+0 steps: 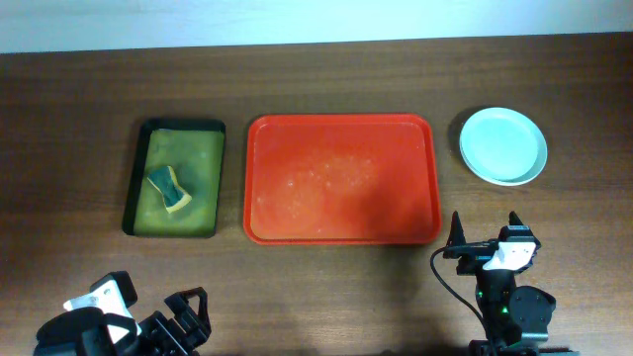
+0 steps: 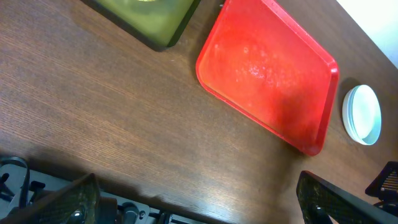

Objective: Clean dirty plates on tray and stack at the side

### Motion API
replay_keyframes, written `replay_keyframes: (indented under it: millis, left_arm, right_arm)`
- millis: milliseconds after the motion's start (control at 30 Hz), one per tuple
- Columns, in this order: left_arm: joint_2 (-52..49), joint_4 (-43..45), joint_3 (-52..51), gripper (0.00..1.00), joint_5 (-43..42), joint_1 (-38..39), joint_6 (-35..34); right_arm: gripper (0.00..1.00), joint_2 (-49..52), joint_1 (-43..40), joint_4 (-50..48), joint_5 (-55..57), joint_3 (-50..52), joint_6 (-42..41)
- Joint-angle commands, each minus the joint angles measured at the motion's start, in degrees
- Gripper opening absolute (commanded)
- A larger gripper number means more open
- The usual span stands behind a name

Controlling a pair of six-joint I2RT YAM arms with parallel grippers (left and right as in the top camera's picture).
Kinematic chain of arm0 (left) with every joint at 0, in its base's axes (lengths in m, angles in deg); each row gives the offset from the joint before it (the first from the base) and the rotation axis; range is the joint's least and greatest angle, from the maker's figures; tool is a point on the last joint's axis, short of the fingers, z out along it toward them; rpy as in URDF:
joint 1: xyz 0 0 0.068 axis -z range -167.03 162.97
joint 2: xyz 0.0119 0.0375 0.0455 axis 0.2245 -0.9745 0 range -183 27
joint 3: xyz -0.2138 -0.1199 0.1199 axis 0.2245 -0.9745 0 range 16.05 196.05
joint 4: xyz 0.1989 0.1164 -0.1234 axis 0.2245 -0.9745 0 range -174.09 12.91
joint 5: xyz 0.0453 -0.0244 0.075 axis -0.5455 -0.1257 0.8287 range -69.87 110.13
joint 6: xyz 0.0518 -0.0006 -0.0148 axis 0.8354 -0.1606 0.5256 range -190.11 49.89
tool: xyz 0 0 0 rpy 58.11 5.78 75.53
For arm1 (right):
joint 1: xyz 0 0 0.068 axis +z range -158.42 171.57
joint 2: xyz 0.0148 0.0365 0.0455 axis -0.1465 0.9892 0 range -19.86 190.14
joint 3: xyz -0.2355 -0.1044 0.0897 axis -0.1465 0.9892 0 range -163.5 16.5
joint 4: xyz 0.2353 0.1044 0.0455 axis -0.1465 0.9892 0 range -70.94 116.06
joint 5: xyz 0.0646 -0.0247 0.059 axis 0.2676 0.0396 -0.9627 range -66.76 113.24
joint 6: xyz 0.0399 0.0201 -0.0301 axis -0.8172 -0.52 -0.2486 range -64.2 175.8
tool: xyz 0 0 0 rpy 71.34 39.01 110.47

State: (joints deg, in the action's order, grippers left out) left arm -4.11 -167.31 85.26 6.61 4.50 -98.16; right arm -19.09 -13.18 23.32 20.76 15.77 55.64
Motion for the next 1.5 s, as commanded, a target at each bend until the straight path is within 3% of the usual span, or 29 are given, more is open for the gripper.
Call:
replay_keyframes:
  millis: [0,200,300,367,533,633,800,933,1000,1100,1133,1333,1467]
  left_arm:
    - [0.33,0.04,0.04,0.99,-0.02,0.17,0.92]
    - [0.33,-1.81,0.04,0.99,1.14,0.83,1.20]
    - [0.35,1.88,-0.66,0.99,1.95,8.26,6.40]
    - [3.06,12.59,-6.32,0.99,1.92,13.25,12.48]
    - [16.26,37.64,-29.22,0.99,1.05,13.57,16.26]
    - [23.76,58.97,-44.94,0.99,1.05,13.57,16.37]
    - [30.84,84.06,-61.02,0.99,0.26,11.21,15.28]
    - [30.84,95.49,-66.95,0.99,4.04,9.07,15.37]
    - [30.86,96.50,-68.74,0.99,4.81,9.03,18.10]
    - [30.88,90.38,-68.74,0.99,6.34,9.03,25.33]
    - [30.88,86.16,-68.74,0.99,8.57,9.01,25.29]
    - [30.88,85.35,-68.74,0.99,10.80,6.43,32.00]
    - [30.88,85.13,-68.74,0.99,12.35,6.43,32.02]
  right_arm:
    - [0.99,-0.59,-0.57,0.09,-0.07,0.42,0.17]
    - [0.98,-0.59,-0.57,0.09,-0.07,0.42,0.17]
    - [0.98,-0.59,-0.57,0.09,-0.07,0.42,0.17]
    - [0.98,-0.59,-0.57,0.07,-0.07,0.42,0.17]
    - [0.98,-0.59,-0.57,0.07,-0.07,0.42,0.17]
    - [0.98,-0.59,-0.57,0.07,-0.07,0.42,0.17]
    - [0.98,-0.59,-0.57,0.07,-0.07,0.42,0.17]
    - [0.98,-0.59,-0.57,0.07,-0.07,0.42,0.17]
    - [0.98,-0.59,-0.57,0.07,-0.07,0.42,0.17]
    - [0.98,-0.59,-0.57,0.07,-0.07,0.42,0.17]
    - [0.98,-0.57,-0.57,0.09,-0.07,0.42,0.17]
    - [0.98,-0.59,-0.57,0.07,-0.07,0.42,0.17]
    - [0.98,-0.59,-0.57,0.07,-0.07,0.42,0.17]
